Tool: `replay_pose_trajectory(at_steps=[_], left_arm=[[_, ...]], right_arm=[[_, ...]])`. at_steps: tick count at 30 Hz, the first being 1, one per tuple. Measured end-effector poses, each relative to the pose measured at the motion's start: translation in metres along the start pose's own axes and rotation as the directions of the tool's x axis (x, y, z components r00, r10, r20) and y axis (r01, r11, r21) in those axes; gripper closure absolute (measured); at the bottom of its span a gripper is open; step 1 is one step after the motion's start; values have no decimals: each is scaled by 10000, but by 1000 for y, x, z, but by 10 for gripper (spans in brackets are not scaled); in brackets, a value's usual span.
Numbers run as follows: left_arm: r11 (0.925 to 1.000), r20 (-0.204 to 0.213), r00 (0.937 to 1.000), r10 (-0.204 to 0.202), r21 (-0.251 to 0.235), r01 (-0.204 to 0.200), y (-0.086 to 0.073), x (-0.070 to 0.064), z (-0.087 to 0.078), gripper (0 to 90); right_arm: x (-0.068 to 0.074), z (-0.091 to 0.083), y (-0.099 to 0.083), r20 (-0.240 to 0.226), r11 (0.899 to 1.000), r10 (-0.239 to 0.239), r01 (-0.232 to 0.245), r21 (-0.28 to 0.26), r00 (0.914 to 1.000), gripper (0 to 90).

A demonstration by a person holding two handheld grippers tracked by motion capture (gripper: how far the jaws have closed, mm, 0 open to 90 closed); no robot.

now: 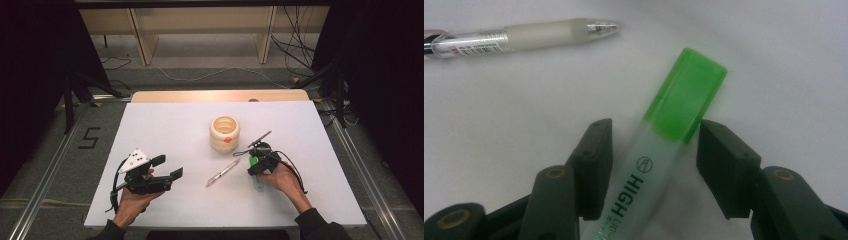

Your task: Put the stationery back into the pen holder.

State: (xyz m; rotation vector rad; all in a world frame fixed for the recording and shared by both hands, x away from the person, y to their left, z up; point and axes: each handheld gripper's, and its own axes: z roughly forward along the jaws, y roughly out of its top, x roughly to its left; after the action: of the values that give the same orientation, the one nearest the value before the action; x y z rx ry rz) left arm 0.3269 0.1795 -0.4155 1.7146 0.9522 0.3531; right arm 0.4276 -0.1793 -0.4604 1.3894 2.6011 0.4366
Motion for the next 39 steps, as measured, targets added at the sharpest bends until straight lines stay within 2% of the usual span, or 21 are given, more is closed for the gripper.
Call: replay_pose_trajectory(at_steps=[12, 13, 21, 34, 39], left_arm=[[10000, 13, 10000, 51, 51, -51, 0, 0, 0, 185], [10000, 17, 10000, 75, 62, -75, 0, -1, 1, 185], [10000, 31, 10000, 74, 61, -74, 0, -1, 1, 185], [9999, -18, 9999, 111, -24, -111, -1, 1, 0, 188], [9998, -59, 9999, 118, -154, -119, -2, 2, -1, 187]], right_arm=[[-2, -1, 3, 140, 9998, 23, -26, 221, 9999, 620], [-2, -1, 4, 219, 9997, 15, -20, 225, 9998, 663], [-1, -2, 4, 438, 9998, -136, 131, 123, 9989, 671], [-10, -16, 1, 422, 9965, -96, 131, -826, 9991, 673], [-16, -25, 0, 279, 9893, 28, 13, -1462, 9996, 673]])
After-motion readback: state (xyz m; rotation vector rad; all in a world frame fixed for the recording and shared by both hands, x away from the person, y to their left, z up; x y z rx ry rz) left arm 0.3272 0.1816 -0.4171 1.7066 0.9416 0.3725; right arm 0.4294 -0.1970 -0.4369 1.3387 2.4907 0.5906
